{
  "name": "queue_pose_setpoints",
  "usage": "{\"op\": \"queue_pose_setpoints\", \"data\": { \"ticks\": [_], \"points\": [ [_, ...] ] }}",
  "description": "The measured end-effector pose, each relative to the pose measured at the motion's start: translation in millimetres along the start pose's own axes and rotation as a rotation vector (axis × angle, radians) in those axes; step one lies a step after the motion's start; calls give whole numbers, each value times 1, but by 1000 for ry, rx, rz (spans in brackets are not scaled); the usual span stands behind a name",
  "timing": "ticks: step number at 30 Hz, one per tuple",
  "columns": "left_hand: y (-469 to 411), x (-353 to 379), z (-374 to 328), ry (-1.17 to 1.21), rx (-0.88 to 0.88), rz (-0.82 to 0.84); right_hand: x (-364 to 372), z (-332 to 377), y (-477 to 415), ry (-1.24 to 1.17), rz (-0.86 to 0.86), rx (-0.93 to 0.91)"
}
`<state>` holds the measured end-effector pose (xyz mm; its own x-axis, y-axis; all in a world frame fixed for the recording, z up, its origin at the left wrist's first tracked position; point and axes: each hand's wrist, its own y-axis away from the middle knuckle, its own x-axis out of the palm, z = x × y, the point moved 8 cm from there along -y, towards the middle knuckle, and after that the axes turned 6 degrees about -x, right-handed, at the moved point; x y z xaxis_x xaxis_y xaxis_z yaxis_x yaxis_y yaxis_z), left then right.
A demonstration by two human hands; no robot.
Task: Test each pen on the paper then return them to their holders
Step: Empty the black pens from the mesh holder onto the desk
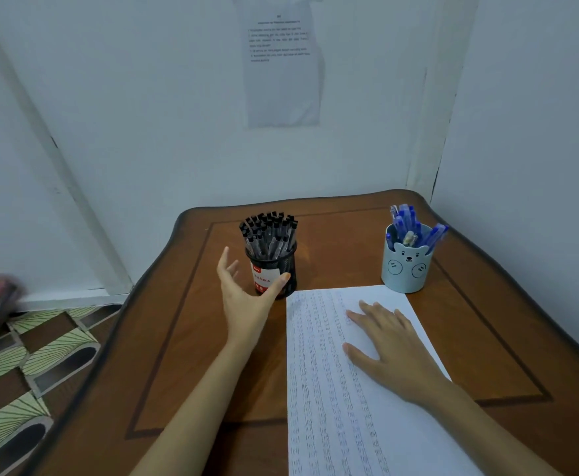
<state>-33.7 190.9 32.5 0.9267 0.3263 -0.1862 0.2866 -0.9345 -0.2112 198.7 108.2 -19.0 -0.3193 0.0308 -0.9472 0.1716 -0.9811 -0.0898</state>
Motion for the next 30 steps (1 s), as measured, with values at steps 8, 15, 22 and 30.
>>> {"op": "queue_pose_setpoints", "data": {
  "ticks": [8,15,22,30],
  "points": [
    [-32,28,7,166,86,110,1,-4,0,-17,-12,19],
    [-18,-4,-1,108,187,59,-4,0,4,-102,-12,28],
    [6,-68,-15,-95,287,108,-41,37,-10,-207,-18,0],
    [35,-111,-29,-641,588,148,-28,140,-27,-1105,17,-126]
  ]
}}
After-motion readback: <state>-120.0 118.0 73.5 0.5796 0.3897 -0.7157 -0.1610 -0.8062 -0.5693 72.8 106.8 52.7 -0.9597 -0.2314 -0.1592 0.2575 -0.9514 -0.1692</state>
